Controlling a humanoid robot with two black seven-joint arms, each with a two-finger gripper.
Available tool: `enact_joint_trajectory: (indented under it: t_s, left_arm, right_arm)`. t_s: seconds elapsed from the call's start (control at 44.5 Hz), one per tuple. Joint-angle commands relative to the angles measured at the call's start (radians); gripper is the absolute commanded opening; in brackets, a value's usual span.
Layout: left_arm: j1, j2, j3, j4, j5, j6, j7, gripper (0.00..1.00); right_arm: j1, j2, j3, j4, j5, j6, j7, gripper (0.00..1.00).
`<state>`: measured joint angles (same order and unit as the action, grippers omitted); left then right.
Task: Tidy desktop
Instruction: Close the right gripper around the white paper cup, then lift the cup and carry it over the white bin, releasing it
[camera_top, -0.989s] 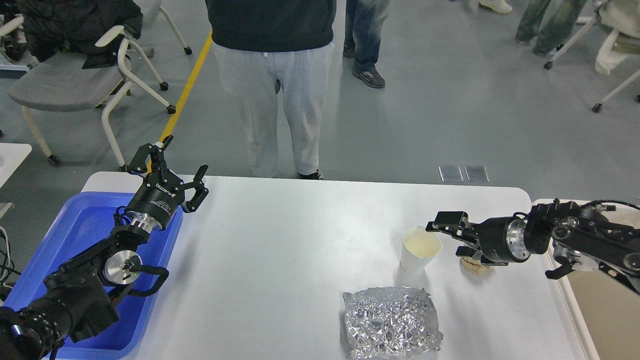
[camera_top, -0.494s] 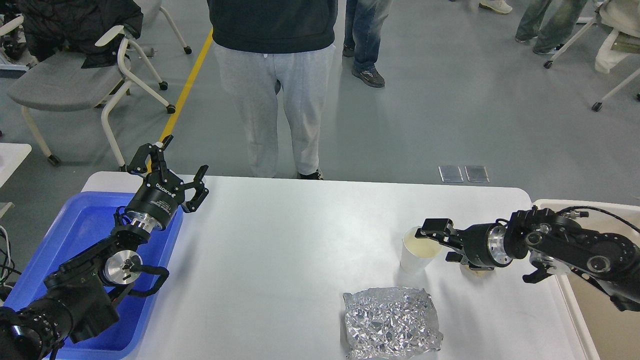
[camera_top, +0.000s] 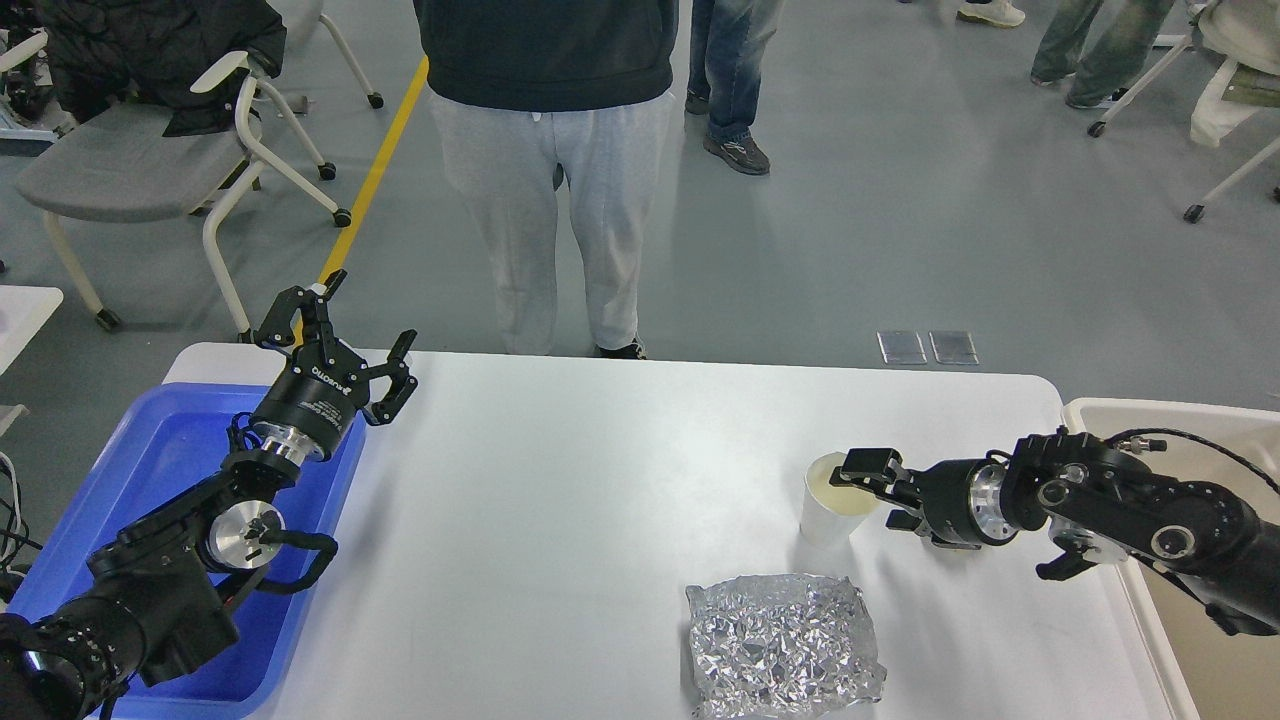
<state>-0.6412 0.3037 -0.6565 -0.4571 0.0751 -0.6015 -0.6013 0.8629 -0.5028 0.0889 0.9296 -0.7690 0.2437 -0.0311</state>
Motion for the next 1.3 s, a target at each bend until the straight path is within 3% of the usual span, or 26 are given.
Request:
enact_joint_trajectory:
  t_s: [0.0,0.247,0.315,0.382,0.427,0.831,1.281]
  left_arm:
    - [0.0,0.0,0.0,0.0,0.0,0.0,0.0,1.0]
    - [0.0,0.0,0.0,0.0,0.0,0.0,0.0,1.0]
    - [0.0,0.0,0.0,0.0,0.0,0.0,0.0,1.0]
    - [0.0,0.0,0.0,0.0,0.0,0.0,0.0,1.0]
    - [0.0,0.0,0.0,0.0,0.0,0.0,0.0,1.0]
    - [0.0,0.0,0.0,0.0,0.0,0.0,0.0,1.0]
    - [0.0,0.0,0.0,0.0,0.0,-0.001,0.0,1.0]
  right_arm:
    - [-0.001,0.006,-0.032,-0.015,-0.009,-0.011,0.046,0.69]
    - [-0.005,0.006,-0.049,-0.014,-0.035,-0.02,0.077,0.52]
    - [-0.007,0.006,-0.049,-0.012,-0.038,-0.02,0.077,0.36]
    - [-0.005,0.006,-0.049,-0.011,-0.038,-0.02,0.077,0.1]
    - [-0.005,0.003,-0.051,-0.006,-0.038,-0.02,0.077,0.0]
    - [-0.004,-0.02,-0.046,0.003,-0.03,-0.021,0.077,0.0]
    - [0.131,-0.278,-0.047,0.25,0.134,0.052,0.079,0.0]
